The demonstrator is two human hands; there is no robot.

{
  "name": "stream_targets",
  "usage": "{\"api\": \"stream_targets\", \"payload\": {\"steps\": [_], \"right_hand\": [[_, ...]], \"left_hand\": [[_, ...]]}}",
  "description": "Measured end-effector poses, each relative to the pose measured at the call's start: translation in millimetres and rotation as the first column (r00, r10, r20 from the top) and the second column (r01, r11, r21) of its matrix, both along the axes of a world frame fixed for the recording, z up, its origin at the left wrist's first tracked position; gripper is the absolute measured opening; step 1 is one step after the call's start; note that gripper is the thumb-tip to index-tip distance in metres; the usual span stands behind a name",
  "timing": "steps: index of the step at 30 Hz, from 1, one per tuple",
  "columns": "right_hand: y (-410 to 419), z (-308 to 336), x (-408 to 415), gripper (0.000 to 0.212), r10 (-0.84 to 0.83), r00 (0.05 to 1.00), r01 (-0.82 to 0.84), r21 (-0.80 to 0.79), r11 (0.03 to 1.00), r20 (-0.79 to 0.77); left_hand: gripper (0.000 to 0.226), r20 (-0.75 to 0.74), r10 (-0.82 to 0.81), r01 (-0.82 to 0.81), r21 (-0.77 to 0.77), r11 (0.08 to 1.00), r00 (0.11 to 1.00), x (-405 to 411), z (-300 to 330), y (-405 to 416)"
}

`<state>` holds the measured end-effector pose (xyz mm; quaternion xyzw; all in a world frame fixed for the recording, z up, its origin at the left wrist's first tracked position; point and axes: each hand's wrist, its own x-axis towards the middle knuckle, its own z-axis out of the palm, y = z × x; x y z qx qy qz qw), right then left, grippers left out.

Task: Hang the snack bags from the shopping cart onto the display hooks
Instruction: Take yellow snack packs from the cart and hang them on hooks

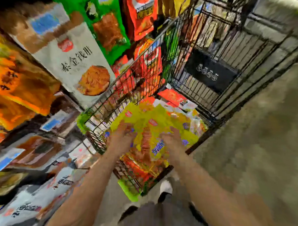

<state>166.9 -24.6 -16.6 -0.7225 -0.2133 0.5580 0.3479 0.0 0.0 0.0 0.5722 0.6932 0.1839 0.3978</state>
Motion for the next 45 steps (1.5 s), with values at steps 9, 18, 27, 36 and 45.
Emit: {"api": "stream_targets", "payload": {"steps": [9, 18, 27, 36, 45], "right_hand": [[33.2, -41.2, -11.3, 0.073, -0.143, 0.985, 0.164, -0.300, 0.940, 0.092], [27.0, -65.1, -60.2, 0.067, -0.397, 0.872, 0.485, -0.408, 0.774, 0.285], [20.5, -51.7, -92.3, 0.101, -0.187, 0.937, 0.306, -0.433, 0.848, 0.295], [29.2, -55.6, -112.9, 0.090, -0.229, 0.964, 0.260, -0.292, 0.920, 0.136], [33.5, -43.0, -122.2, 0.067, -0.139, 0.990, 0.135, -0.274, 0.952, 0.004]], "left_hand": [[0.055, -0.119, -0.231, 0.209, -0.168, 0.963, 0.966, 3.5, -45.0, 73.2], [0.085, -0.101, -0.505, 0.469, -0.251, 0.847, 0.857, -10.7, -91.8, 100.8], [0.087, -0.010, -0.593, 0.537, -0.413, 0.736, 0.805, -24.8, -93.8, 109.9], [0.067, 0.103, -0.475, 0.478, -0.358, 0.802, 0.874, -31.7, -84.9, 97.8], [0.059, 0.150, -0.309, 0.341, -0.299, 0.891, 0.939, -92.1, -75.1, 122.9]]}}
